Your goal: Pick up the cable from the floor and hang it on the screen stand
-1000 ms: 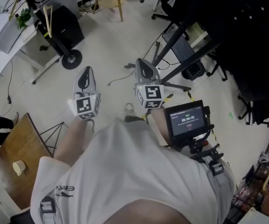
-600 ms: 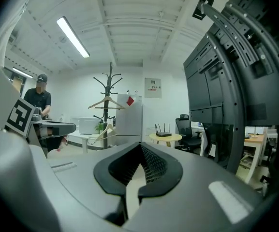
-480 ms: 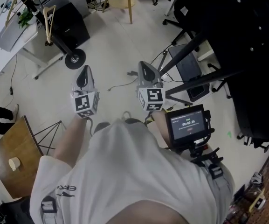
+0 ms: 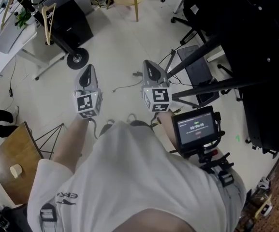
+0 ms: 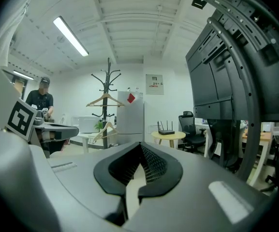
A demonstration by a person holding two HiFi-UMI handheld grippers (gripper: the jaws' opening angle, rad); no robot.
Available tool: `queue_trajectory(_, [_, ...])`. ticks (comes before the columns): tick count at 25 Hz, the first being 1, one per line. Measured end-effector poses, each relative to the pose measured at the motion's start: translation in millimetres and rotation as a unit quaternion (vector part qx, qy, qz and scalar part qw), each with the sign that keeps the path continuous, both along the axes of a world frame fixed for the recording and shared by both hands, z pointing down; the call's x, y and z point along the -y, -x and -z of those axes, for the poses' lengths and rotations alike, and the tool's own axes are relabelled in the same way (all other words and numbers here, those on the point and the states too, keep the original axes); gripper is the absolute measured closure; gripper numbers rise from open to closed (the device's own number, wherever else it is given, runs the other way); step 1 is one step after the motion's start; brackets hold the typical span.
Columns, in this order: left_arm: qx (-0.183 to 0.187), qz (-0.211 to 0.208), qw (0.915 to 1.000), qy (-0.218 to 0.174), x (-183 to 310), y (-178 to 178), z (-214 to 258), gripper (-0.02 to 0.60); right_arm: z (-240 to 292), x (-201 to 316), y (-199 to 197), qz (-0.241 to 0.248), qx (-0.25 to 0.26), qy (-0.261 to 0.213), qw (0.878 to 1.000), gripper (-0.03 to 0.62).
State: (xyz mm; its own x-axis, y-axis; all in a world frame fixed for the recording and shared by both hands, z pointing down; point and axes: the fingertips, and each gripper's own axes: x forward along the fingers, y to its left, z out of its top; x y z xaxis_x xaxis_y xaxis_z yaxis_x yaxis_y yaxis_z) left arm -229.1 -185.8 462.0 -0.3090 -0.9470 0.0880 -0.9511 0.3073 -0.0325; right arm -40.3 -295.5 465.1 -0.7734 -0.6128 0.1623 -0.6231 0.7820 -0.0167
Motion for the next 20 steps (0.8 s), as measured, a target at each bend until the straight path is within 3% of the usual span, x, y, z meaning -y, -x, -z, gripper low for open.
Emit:
queue_trajectory(6, [-0.018, -0.003, 0.9986, 0.049, 8, 4, -57, 0.578, -52, 1, 11, 0.012, -0.039, 0.032, 0.999, 0.58])
queue_trajectory(13, [-0.038, -0.016, 0.9929, 0.111, 20, 35, -164, 0.578, -155, 8, 40, 0.015, -0.087, 0.068, 0.994, 0.58])
queue_trajectory(17, [-0.033, -0.026, 0.9909, 0.128, 30, 16, -205, 0.578, -200, 17, 20, 0.014, -0.098, 0.078, 0.992, 0.58])
queue_trajectory(20, [-0.037, -0.032, 0.9896, 0.135, 43, 26, -258, 0.578, -253, 30, 29, 0.009, -0.106, 0.083, 0.991, 0.58])
